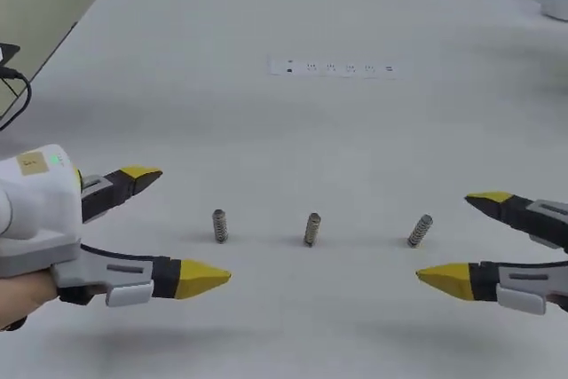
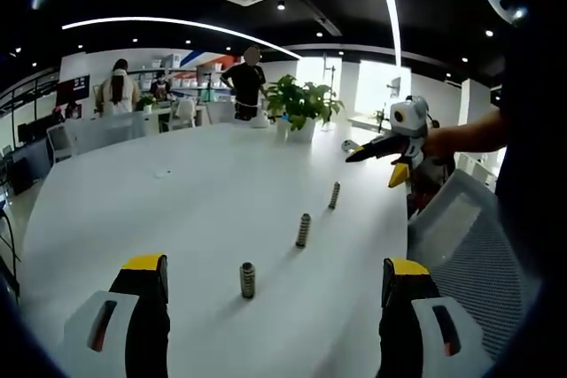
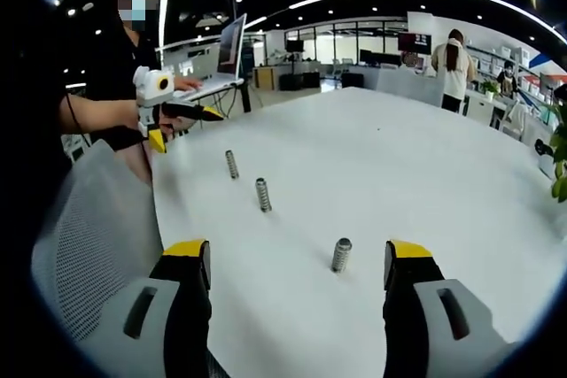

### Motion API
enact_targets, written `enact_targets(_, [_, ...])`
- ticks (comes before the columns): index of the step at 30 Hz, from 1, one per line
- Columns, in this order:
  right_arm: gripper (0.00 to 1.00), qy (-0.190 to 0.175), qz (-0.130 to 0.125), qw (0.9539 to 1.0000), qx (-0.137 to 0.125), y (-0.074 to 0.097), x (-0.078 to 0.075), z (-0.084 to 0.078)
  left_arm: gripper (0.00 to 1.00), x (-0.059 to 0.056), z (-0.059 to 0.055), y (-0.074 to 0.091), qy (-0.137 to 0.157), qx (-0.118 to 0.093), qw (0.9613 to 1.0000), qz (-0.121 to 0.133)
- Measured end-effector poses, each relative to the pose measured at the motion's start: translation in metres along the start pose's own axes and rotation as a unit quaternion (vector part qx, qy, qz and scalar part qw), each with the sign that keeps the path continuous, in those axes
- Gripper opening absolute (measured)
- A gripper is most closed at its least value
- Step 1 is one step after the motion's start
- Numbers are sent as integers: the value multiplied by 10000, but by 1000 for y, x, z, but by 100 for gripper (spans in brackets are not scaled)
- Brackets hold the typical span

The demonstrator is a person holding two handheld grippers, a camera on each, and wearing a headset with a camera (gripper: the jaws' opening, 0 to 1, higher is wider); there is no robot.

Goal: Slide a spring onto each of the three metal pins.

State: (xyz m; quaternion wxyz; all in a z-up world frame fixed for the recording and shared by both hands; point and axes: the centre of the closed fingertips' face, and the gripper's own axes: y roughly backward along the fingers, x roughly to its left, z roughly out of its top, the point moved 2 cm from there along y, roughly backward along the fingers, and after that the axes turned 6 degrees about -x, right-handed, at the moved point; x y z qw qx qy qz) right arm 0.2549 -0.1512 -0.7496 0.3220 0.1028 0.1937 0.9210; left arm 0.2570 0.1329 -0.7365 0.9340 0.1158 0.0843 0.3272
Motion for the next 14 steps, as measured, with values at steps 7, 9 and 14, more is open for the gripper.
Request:
enact_targets(7, [81, -171, -105, 9997, 113, 10, -4, -12, 98, -1, -1, 5, 63, 23, 10000, 19])
enact_targets(9, [81, -229, -121, 9995, 187, 13, -6, -16, 98, 1, -7, 9, 203, 76, 9997, 61])
enact_targets(14, [81, -411, -320, 9974, 508, 19, -13, -28, 98, 2, -15, 16, 329, 207, 9991, 177])
